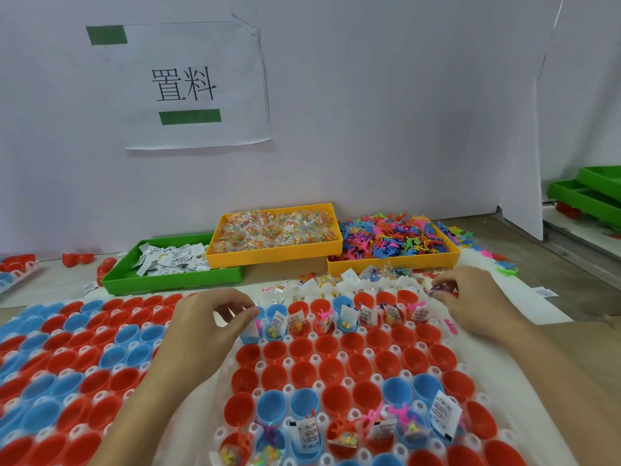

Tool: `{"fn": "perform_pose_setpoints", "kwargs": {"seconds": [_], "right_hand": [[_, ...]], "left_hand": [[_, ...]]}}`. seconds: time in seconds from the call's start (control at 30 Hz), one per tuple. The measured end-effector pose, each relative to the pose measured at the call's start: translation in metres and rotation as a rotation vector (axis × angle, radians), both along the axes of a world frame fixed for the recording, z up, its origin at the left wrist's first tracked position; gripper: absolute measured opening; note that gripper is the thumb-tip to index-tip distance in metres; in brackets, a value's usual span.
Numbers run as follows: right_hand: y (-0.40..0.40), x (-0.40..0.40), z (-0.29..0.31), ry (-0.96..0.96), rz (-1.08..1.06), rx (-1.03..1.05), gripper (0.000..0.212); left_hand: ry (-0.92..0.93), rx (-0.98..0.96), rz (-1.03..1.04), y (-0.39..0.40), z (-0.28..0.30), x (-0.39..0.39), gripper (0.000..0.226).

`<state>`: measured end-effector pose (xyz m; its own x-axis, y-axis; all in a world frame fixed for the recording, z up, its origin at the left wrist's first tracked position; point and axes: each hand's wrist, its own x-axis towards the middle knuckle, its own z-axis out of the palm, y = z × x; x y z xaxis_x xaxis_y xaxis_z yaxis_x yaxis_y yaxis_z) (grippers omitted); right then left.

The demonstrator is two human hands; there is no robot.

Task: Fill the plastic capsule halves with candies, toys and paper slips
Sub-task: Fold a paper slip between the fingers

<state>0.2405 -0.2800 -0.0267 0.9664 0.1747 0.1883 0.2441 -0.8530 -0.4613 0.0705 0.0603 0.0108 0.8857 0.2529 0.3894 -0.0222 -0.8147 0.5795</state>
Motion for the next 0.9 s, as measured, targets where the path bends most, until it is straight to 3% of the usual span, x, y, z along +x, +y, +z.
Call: {"fn": "perform_pose_setpoints", "kwargs": {"seconds": [0.13, 0.3, 0.5, 0.9], "right_hand": [[-0.004, 0.0, 0.004, -0.018, -0.036, 0.084, 0.011], [-0.011, -0.003, 0.016, -0.092, -0.019, 0.181, 0.017], [-0.011, -0.01, 0.033, -0.141, 0.019, 0.281, 0.008], [-0.009, -0.015, 0.036, -0.098, 0.04, 0.294, 0.01]], "left_hand": [[-0.039, -0.004, 0.0, 0.0, -0.001, 0.0, 0.026], [-0.08, -0.013, 0.02, 0.0, -0.002, 0.001, 0.021], [-0.076, -0.02, 0.026, 0.0, -0.004, 0.002, 0.015], [-0.067, -0.06, 0.028, -0.002, 0.0, 0.0, 0.007]]}}
